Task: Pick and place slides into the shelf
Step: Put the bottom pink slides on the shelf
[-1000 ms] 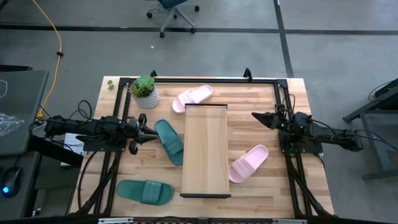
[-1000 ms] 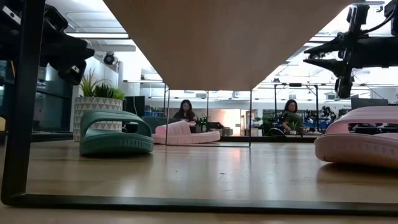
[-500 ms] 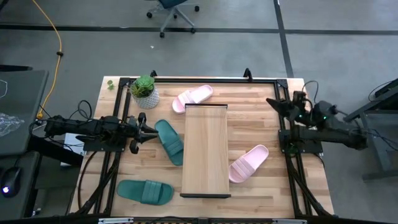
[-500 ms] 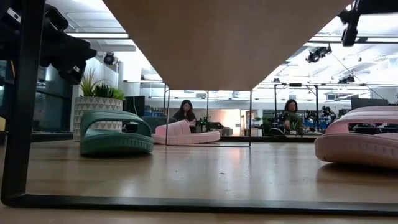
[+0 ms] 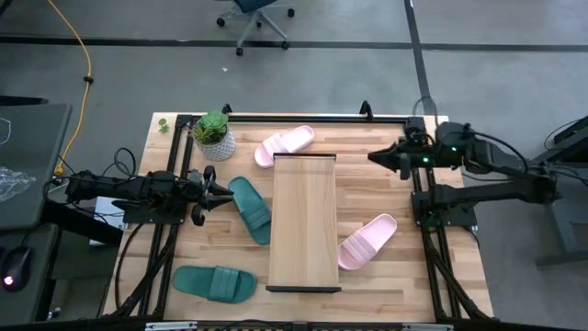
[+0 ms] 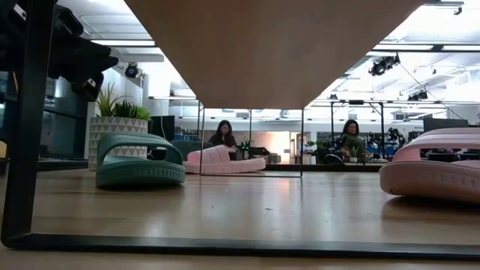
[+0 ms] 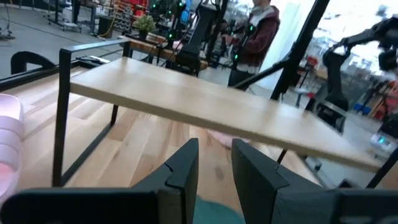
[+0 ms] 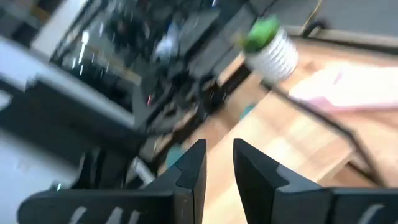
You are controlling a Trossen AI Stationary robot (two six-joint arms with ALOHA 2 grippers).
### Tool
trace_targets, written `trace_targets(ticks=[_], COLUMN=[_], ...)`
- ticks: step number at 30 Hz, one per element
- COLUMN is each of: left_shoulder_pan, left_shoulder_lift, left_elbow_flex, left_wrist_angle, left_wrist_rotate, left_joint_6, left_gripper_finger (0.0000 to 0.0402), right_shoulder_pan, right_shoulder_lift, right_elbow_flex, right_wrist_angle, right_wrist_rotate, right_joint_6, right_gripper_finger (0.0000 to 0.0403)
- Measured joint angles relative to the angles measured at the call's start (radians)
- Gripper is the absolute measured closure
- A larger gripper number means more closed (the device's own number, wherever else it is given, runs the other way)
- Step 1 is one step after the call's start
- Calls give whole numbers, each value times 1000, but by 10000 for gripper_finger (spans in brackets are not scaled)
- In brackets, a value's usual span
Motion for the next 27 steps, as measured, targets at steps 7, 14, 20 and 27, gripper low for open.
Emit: trace_targets(ticks=[7,14,20,27], left_shoulder_pan=[0,0,0,0], left_shoulder_lift=[0,0,0,0], left_elbow_flex=[0,0,0,0], left_wrist_angle=[33,31,30,29], left_wrist_rotate=[0,0,0,0], left_joint_6=[-19,-19,-19,-20], left_gripper_finger=[316,316,316,316], right_shoulder_pan=[0,-131,-331,-441], right_shoulder_lift=[101,135,185,242], right_elbow_flex=[113,146,146,94], right_wrist_angle=[-212,-274,-355,-586], right_wrist_rotate=[-110,-228,-493,-626], right_joint_6=[-12,-97,-179,-362], right_gripper_finger=[332,332,332,332])
